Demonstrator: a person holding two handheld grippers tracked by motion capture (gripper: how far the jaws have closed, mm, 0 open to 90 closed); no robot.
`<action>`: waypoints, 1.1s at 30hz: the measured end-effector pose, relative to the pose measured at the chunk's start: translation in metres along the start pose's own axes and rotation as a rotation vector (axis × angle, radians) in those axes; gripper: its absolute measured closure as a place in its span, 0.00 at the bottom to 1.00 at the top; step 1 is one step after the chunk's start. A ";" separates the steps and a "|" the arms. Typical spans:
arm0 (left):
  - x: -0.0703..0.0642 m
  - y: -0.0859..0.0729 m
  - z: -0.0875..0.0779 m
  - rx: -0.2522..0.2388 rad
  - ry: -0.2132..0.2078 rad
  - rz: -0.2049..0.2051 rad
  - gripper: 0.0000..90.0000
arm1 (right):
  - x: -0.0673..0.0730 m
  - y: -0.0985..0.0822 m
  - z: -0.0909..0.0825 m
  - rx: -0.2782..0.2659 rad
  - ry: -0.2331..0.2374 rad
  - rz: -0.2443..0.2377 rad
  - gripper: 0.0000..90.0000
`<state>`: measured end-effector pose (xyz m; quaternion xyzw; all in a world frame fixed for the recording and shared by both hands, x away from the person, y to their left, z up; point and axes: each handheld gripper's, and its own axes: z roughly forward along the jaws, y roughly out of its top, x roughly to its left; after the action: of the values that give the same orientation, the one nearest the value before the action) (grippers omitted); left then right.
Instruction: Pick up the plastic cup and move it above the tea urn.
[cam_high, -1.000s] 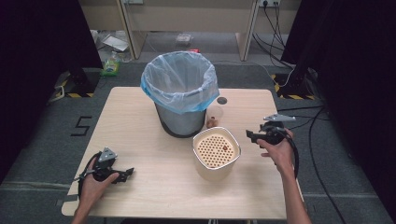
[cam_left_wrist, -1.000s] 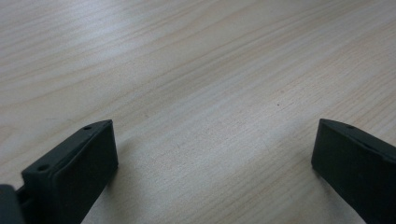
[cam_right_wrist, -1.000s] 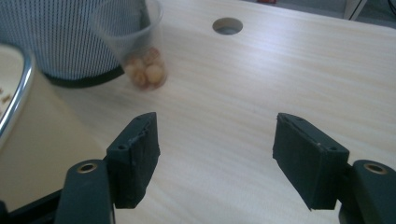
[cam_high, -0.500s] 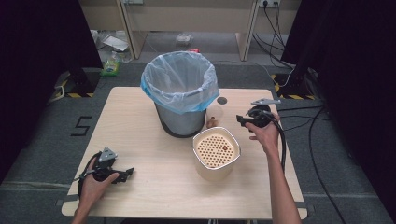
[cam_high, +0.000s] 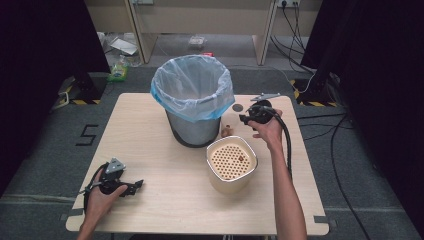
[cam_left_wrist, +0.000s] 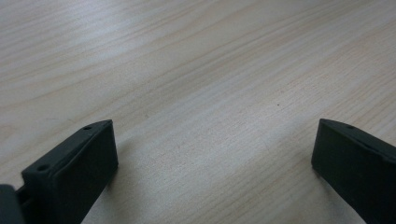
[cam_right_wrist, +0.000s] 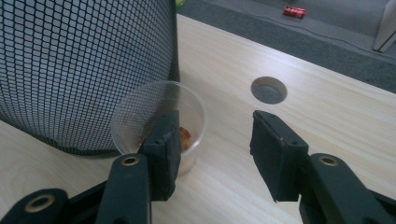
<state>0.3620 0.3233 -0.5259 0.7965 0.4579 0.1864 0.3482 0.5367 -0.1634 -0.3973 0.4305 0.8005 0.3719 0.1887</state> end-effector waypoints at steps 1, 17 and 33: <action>0.000 0.000 0.000 0.000 0.000 0.000 0.00 | 0.000 0.000 0.000 0.000 0.000 0.000 0.61; 0.000 0.000 0.000 0.003 0.000 0.003 0.00 | 0.008 0.009 0.049 0.151 0.007 -0.020 0.79; 0.000 0.000 0.000 0.004 0.000 0.002 0.00 | 0.004 0.006 0.040 0.156 0.003 -0.089 0.97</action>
<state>0.3618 0.3236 -0.5256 0.7977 0.4573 0.1859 0.3464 0.5629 -0.1401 -0.4187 0.4072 0.8458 0.3001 0.1697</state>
